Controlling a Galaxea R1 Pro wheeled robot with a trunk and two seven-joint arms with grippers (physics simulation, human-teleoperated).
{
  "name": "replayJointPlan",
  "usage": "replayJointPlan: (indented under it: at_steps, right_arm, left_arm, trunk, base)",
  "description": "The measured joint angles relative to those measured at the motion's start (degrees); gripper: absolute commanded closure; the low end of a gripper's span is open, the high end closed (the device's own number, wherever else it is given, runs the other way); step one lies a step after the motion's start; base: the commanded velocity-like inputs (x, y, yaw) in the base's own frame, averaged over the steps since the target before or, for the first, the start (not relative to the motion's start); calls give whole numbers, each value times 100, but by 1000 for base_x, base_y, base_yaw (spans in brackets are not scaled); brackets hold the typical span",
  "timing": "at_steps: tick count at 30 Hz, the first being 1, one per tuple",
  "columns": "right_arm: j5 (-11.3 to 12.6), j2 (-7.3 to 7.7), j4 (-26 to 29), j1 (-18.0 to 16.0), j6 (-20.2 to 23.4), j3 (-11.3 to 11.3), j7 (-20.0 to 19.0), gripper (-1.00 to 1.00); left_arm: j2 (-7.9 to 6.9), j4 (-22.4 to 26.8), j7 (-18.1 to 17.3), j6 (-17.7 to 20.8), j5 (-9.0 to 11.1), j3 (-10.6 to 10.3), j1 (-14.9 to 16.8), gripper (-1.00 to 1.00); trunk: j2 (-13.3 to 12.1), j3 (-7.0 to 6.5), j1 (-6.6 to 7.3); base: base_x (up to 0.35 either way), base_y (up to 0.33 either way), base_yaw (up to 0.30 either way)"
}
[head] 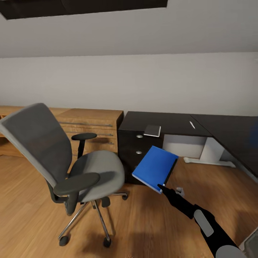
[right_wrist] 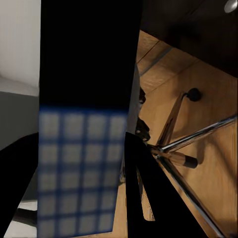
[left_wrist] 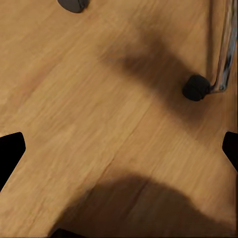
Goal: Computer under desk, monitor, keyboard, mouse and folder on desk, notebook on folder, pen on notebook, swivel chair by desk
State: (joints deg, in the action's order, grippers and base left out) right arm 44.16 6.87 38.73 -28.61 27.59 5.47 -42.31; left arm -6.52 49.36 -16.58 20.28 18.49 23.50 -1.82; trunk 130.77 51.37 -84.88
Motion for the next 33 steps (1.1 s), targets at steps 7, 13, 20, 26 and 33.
replayJointPlan:
  at_steps: [7,13,20,26,33]
  right_arm:
    - [-3,0,-102,0,-17,0,-3,100]
    - [-26,30,-238,-2,-58,-2,-7,100]
    - [-31,97,-300,-2,-77,-2,-3,100]
    - [-33,168,-361,-2,-78,-1,-8,100]
    - [-139,273,-394,23,-407,-16,-7,100]
  left_arm:
    - [18,-1,-1,-7,-10,-5,0,-100]
    - [50,-6,-14,-23,-41,-39,-2,-100]
    - [76,-348,18,-821,-67,-517,-1,-100]
    - [84,-493,67,-1114,-66,-811,-1,-100]
    - [440,-1621,1164,-2137,-333,-1011,-3,-100]
  trunk:
    - [0,-20,0]
    - [0,-24,1]
    - [-279,-150,155]
    - [-520,-258,286]
    - [-800,-383,440]
  base:
    - [-196,-179,-244]
    - [-34,-31,-52]
    - [-3,-3,-5]
    - [0,0,0]
    - [0,0,0]
